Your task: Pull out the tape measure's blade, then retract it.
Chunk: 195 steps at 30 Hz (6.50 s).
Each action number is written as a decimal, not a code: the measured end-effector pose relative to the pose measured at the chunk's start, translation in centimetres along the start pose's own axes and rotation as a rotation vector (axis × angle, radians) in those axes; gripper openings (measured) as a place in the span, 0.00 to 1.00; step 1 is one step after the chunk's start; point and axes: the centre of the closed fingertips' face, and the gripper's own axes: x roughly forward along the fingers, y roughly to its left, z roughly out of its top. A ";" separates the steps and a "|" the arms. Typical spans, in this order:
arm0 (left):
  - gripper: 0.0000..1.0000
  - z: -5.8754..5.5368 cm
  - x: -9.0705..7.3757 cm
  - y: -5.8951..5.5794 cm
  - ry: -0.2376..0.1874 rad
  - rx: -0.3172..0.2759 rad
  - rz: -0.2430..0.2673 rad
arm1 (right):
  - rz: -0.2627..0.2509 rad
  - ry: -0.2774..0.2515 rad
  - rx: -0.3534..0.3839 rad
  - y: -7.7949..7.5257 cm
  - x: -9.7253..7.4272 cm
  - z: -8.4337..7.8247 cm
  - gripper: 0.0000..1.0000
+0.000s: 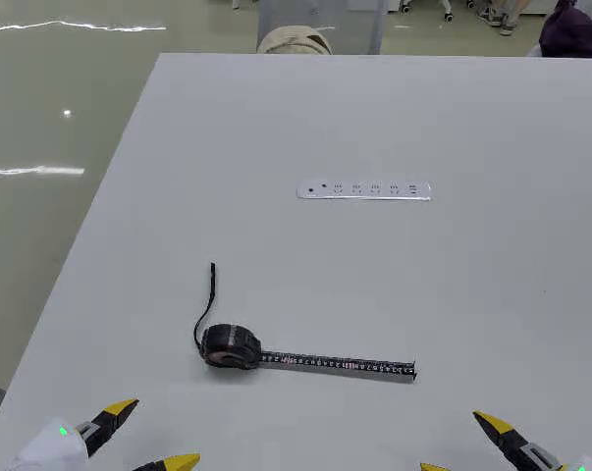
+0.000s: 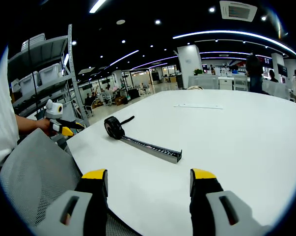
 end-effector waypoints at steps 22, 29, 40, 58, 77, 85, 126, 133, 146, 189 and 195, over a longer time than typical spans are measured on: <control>0.74 0.7 1.6 -0.2 0.051 -0.056 0.044 | 0.002 0.002 0.001 -0.5 0.3 0.1 0.67; 0.75 1.3 1.5 0.3 0.052 -0.069 0.062 | 0.001 0.005 -0.001 -0.8 0.4 0.1 0.66; 0.75 2.3 1.9 0.3 0.056 -0.098 0.071 | 0.005 0.003 -0.005 -0.9 0.6 0.3 0.66; 0.76 3.4 4.0 0.0 0.069 -0.168 0.086 | 0.000 -0.002 0.000 -1.3 0.6 0.2 0.66; 0.77 3.7 6.4 0.4 0.054 -0.212 0.103 | 0.015 0.006 -0.007 -1.6 1.3 0.0 0.65; 0.78 3.8 7.8 -0.1 0.062 -0.221 0.108 | 0.013 0.011 0.001 -2.0 1.3 0.1 0.64; 0.77 3.5 11.9 1.0 0.052 -0.322 0.123 | 0.013 0.013 0.019 -2.4 1.5 0.0 0.63; 0.77 3.5 12.1 1.2 0.047 -0.334 0.124 | 0.007 0.014 0.020 -2.5 1.5 0.0 0.62; 0.76 3.5 12.7 1.6 0.052 -0.352 0.142 | -0.003 0.024 0.031 -3.0 1.6 -0.6 0.62; 0.77 3.8 13.8 1.6 0.075 -0.397 0.235 | -0.021 0.054 0.040 -4.4 1.3 -1.8 0.59; 0.77 3.7 14.1 1.5 0.085 -0.393 0.266 | 0.003 0.057 0.027 -4.5 1.7 -1.7 0.58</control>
